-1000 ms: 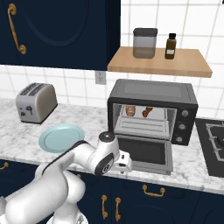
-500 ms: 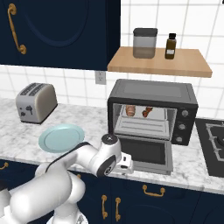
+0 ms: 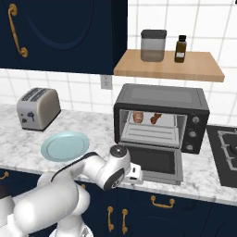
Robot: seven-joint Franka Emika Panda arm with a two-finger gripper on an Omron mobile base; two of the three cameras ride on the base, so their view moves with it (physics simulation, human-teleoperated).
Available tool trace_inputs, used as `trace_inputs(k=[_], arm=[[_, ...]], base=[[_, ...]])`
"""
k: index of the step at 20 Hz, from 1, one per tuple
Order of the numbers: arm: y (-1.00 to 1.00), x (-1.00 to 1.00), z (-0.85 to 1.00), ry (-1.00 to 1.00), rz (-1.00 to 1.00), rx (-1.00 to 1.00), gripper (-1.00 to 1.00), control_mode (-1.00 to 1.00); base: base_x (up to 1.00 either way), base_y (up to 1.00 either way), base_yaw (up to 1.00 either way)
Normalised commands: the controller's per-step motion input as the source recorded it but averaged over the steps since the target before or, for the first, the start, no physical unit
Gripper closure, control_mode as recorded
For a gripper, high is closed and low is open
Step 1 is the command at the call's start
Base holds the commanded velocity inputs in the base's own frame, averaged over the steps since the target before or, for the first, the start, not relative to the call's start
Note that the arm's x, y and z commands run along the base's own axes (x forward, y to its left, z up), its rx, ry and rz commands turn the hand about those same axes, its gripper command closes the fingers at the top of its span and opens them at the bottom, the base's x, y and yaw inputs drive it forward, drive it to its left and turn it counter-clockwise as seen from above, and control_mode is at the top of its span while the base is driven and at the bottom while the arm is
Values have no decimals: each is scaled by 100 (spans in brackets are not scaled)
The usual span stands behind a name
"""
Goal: Pick up the kebab skewer and baguette bread, and place them inside the toaster oven. Close the toaster oven door and start by setting the timer.
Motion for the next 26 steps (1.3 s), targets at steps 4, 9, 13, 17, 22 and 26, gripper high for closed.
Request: trace_inputs(k=[4,9,13,17,22,26], arm=[[1,19,-1,-7,0,0,-100,-100],[8,16,0,-7,0,0,-100,-100],[14,13,0,-6,0,0,-100,-100],[11,8,0,-2,0,0,-100,-100],[11,2,-9,0,0,0,-100,-100],[16,0,-10,-3,0,0,-100,-100]], base=[[0,0,0],[0,0,0],[0,0,0],[0,0,0],[0,0,0],[0,0,0]])
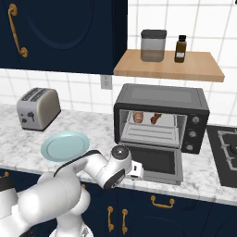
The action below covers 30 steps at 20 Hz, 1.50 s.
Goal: Pick up the kebab skewer and baguette bread, and place them inside the toaster oven. Close the toaster oven door and start by setting the timer.
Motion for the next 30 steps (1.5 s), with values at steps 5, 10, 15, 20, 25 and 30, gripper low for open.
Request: trace_inputs(k=[5,10,15,20,25,30], arm=[[20,15,-3,-10,0,0,-100,-100],[16,41,5,-11,-1,0,-100,-100],[0,53,39,-8,-3,-1,-100,-100],[12,54,37,-13,-3,-4,-100,-100],[28,62,28,-17,-4,-9,-100,-100],[38,62,19,-22,-4,-13,-100,-100]], base=[[0,0,0],[0,0,0],[0,0,0],[0,0,0],[0,0,0],[0,0,0]])
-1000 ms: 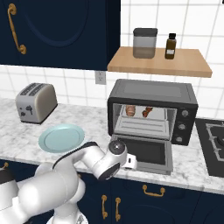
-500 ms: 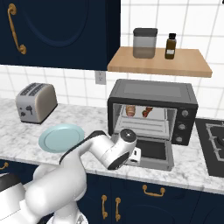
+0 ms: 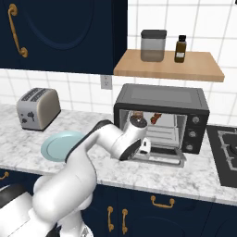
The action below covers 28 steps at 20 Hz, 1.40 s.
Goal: Pick up the kebab skewer and baguette bread, and place them inside the toaster oven. Close the toaster oven door and start by setting the timer.
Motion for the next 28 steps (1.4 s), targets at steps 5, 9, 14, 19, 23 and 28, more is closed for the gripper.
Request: trace_inputs(k=[5,9,14,19,23,28], arm=[[45,71,10,-22,-5,-14,-100,-100],[45,74,2,-21,-5,-14,-100,-100],[36,82,1,-17,-4,-13,-100,-100],[25,76,0,-11,-4,-11,-100,-100],[25,60,0,-4,-3,-7,-100,-100],[20,47,-7,-1,-2,-6,-100,-100]], base=[[0,0,0],[0,0,0],[0,0,0],[0,0,0],[0,0,0],[0,0,0]])
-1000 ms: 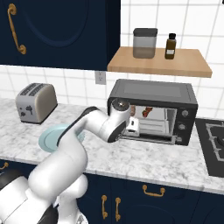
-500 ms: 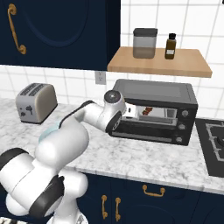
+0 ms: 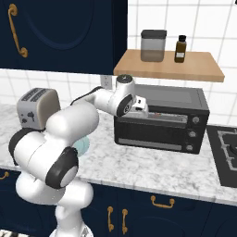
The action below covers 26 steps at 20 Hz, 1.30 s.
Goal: Pick up the kebab skewer and baguette bread, and place them inside the toaster oven. Close the toaster oven door and start by setting the timer.
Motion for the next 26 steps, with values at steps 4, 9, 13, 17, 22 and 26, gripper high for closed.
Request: trace_inputs(k=[4,9,13,17,22,26], arm=[[22,31,-34,0,-1,-3,-100,-100],[19,39,-49,0,0,-2,-100,-100],[20,49,-36,-2,0,-3,-100,-100],[23,35,-16,-7,0,-3,-100,-100],[2,-17,10,-13,0,-4,-100,-100],[0,-12,51,-11,0,-5,-100,-100]], base=[[0,0,0],[0,0,0],[0,0,0],[0,0,0],[0,0,0],[0,0,0]])
